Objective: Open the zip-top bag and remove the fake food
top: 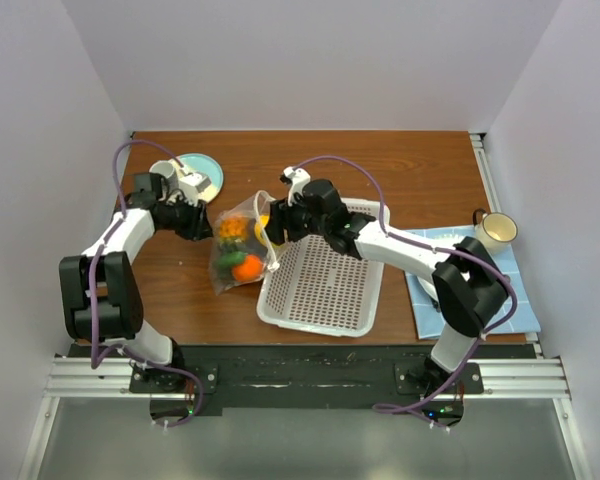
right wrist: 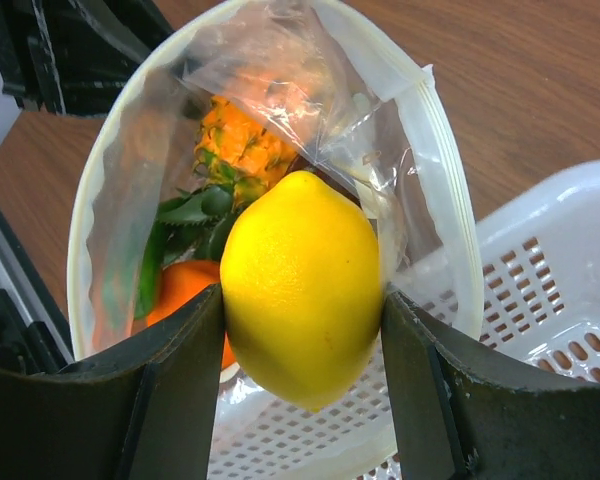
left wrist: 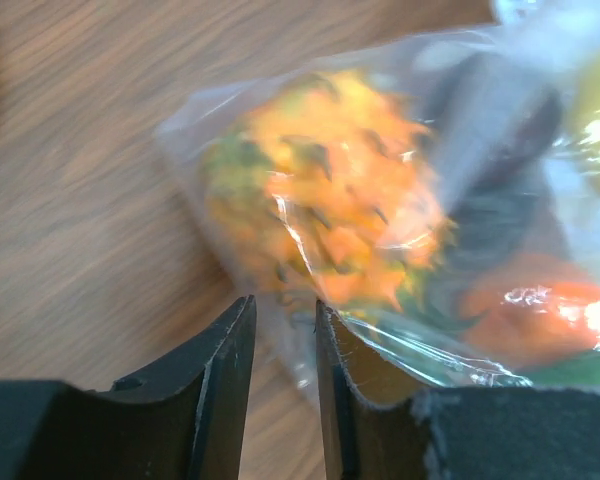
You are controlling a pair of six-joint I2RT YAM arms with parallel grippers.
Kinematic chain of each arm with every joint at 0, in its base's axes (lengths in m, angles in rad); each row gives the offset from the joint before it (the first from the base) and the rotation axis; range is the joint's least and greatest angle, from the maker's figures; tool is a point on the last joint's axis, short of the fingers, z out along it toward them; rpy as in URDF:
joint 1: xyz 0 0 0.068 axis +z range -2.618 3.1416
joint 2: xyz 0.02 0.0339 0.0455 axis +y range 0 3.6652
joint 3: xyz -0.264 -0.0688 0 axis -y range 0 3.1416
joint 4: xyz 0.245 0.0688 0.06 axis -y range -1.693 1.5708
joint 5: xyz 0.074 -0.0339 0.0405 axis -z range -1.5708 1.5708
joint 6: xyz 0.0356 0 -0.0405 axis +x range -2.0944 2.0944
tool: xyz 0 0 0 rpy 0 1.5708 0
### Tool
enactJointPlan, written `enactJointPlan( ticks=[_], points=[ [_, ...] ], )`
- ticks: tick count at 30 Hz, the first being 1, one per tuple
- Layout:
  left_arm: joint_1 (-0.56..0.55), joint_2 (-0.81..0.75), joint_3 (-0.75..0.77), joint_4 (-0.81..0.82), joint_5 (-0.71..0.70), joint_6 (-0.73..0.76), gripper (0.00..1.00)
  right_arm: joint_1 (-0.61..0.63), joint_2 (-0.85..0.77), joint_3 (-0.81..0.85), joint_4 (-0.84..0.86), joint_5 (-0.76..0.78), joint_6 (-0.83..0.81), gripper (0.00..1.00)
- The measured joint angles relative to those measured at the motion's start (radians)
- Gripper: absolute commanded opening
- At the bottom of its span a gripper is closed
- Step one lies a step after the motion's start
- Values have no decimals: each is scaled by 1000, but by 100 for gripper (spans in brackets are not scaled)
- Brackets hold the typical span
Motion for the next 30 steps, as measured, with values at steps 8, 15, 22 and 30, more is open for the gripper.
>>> enactJointPlan(
  ticks=[8,15,22,30],
  points=[
    [-80,-10,23,-34,62,-12,35,0,-19,32,-50,2,-2,31],
    [-111,14,-4,-35,55,-9,30,3,-142,2,-116,62,-15,32],
    [-119,14,-28,-29,5,13,29,3,-298,-88,-161,141,-41,64],
    [-118,14,-26,-33,-16,17,29,-2,-244,-104,-150,104,-40,84]
  ],
)
